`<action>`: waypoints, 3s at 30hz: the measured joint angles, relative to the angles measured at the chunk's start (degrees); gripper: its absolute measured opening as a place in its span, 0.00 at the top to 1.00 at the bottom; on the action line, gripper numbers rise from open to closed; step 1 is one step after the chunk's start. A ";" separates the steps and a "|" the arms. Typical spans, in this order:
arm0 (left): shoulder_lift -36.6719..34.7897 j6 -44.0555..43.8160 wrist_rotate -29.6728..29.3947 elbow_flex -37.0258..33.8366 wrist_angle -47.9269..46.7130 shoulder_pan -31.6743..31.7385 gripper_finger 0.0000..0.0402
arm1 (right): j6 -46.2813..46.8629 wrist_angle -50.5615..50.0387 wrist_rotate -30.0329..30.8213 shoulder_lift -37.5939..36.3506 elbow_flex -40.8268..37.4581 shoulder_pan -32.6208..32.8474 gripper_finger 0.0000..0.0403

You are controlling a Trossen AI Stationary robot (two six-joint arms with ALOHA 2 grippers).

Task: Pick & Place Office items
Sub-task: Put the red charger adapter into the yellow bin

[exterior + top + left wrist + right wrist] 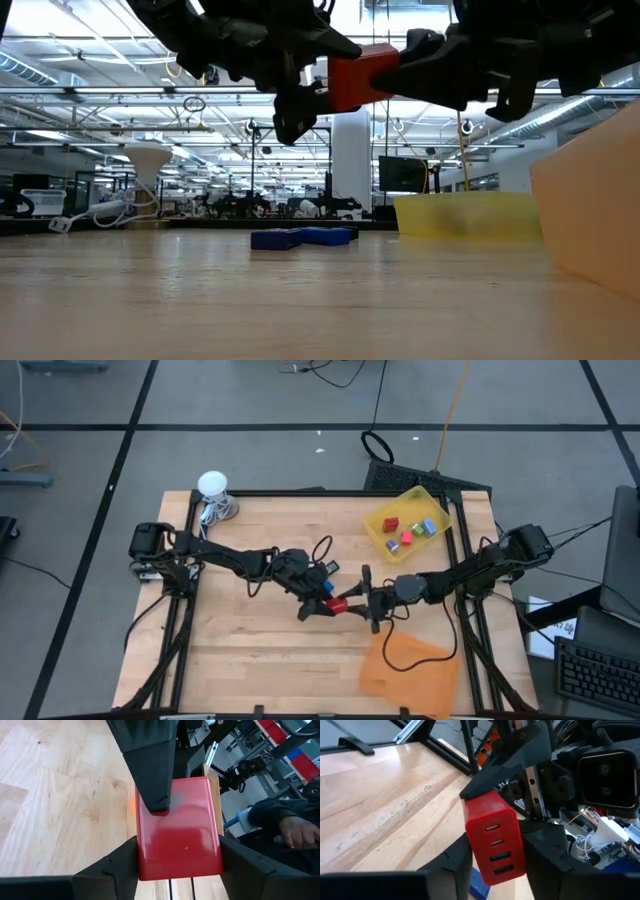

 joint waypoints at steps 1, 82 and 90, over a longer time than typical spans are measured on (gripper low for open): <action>0.00 0.00 -0.05 0.00 0.00 0.00 0.41 | 0.01 -0.30 0.04 0.00 0.00 0.00 0.68; -41.33 10.93 -23.20 -42.99 32.74 12.07 0.27 | 42.42 -36.90 14.80 -43.72 -25.14 -55.98 0.70; -41.33 9.86 -25.55 -42.99 32.74 12.07 0.31 | 42.42 -36.40 12.96 -43.71 -25.14 -55.98 0.70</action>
